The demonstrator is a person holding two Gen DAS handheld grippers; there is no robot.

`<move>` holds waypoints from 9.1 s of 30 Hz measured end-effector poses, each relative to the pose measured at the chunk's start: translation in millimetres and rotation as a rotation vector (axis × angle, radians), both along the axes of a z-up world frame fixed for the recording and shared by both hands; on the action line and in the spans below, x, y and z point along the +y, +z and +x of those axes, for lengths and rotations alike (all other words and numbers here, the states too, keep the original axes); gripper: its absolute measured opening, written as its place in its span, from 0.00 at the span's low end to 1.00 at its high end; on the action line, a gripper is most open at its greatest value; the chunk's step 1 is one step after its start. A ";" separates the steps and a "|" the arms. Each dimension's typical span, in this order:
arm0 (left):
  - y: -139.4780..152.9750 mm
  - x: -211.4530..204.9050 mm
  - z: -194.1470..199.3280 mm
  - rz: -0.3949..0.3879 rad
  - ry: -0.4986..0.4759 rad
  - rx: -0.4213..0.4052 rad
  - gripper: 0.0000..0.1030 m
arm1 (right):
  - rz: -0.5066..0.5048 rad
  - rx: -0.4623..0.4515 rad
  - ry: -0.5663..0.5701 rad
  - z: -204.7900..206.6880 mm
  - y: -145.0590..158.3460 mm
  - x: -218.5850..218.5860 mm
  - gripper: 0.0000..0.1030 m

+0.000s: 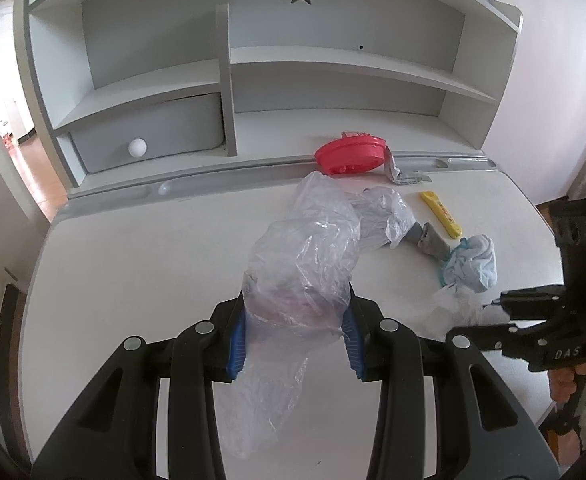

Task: Collect trash
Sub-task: 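Carry both plastic bags over the bin and open both tools, then swing both tools back toward the desk, then grasp the grey sock with the left tool while the right tool grasps the light-blue sock, then carry both socks over the bin and open both tools, then swing both tools back toward the desk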

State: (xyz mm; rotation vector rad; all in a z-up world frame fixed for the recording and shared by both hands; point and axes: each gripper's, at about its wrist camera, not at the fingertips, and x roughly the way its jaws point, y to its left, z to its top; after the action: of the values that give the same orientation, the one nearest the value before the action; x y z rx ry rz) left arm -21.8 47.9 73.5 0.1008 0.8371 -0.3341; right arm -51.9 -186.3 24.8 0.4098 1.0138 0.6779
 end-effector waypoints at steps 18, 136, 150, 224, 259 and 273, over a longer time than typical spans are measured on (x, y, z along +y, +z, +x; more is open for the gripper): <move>7.7 -1.8 -15.0 0.026 0.005 -0.013 0.38 | -0.136 -0.139 -0.092 -6.8 22.4 -7.4 0.32; -47.6 -126.4 79.0 -0.071 -0.028 0.066 0.94 | -0.541 -0.170 -0.395 -0.5 13.8 -82.8 0.31; -64.4 -100.8 78.9 0.051 0.026 0.095 0.94 | -0.521 -0.162 -0.381 3.3 6.3 -93.2 0.31; -310.7 -517.6 -245.5 0.341 -0.925 0.562 0.17 | -0.148 0.610 -0.810 -303.6 -271.7 -406.7 0.29; 3.4 -326.5 -145.6 -0.117 -0.530 -0.104 0.94 | -0.663 -0.225 -1.012 -208.7 34.5 -308.6 0.93; -14.3 -78.1 18.2 0.041 0.030 -0.040 0.94 | -0.527 -0.211 -0.483 -1.7 29.4 -111.8 0.93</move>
State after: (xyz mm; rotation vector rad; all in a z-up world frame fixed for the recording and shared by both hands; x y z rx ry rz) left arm -3.6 -30.2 59.2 0.1325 0.8049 -0.2860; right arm -53.6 -298.0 54.3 0.1046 0.8106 0.0072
